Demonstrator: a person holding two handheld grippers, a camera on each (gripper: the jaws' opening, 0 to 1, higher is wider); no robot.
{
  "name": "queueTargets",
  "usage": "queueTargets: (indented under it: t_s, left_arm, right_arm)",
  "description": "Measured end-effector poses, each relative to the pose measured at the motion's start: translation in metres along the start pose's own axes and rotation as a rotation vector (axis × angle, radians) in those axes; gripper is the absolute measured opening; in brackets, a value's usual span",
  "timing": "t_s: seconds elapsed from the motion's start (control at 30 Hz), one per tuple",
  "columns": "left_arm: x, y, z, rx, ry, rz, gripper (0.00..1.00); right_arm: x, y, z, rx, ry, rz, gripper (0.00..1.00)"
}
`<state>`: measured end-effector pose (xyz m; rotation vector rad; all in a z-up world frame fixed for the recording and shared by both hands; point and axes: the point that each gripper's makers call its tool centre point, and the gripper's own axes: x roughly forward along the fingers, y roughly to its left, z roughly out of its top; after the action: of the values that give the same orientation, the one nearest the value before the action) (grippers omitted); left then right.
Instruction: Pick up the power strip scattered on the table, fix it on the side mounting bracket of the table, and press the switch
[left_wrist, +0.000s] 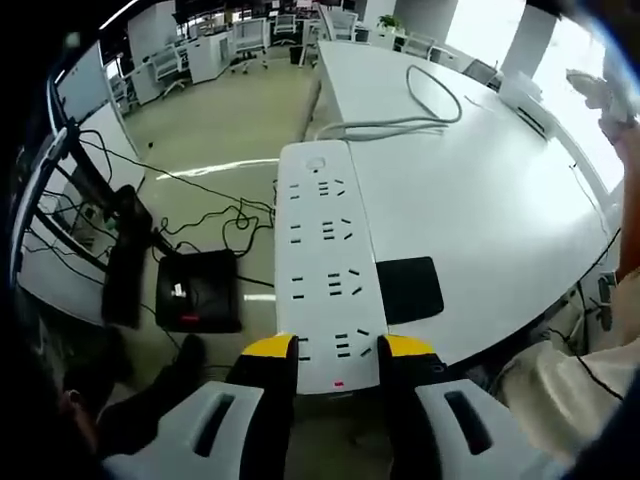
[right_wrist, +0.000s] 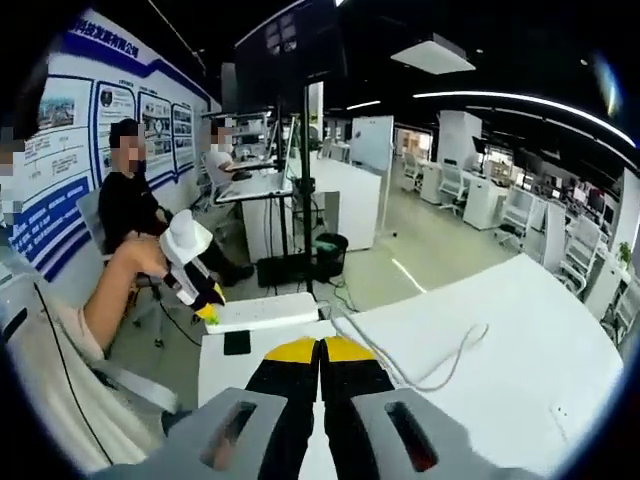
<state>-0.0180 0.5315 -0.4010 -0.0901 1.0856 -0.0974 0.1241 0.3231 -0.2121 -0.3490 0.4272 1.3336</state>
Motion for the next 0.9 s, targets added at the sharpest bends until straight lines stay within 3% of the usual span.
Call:
queueTargets:
  t_s: [0.23, 0.63, 0.9]
  left_arm:
    - [0.000, 0.000, 0.000, 0.001, 0.011, 0.000, 0.37]
    - [0.000, 0.000, 0.000, 0.005, 0.031, -0.006, 0.37]
    - [0.000, 0.001, 0.000, 0.004, 0.033, -0.006, 0.36]
  right_arm:
    - [0.038, 0.015, 0.000, -0.005, 0.033, 0.054, 0.00]
    - [0.076, 0.027, 0.003, -0.005, 0.071, 0.104, 0.00]
    - [0.106, 0.031, 0.008, -0.036, 0.133, 0.132, 0.00]
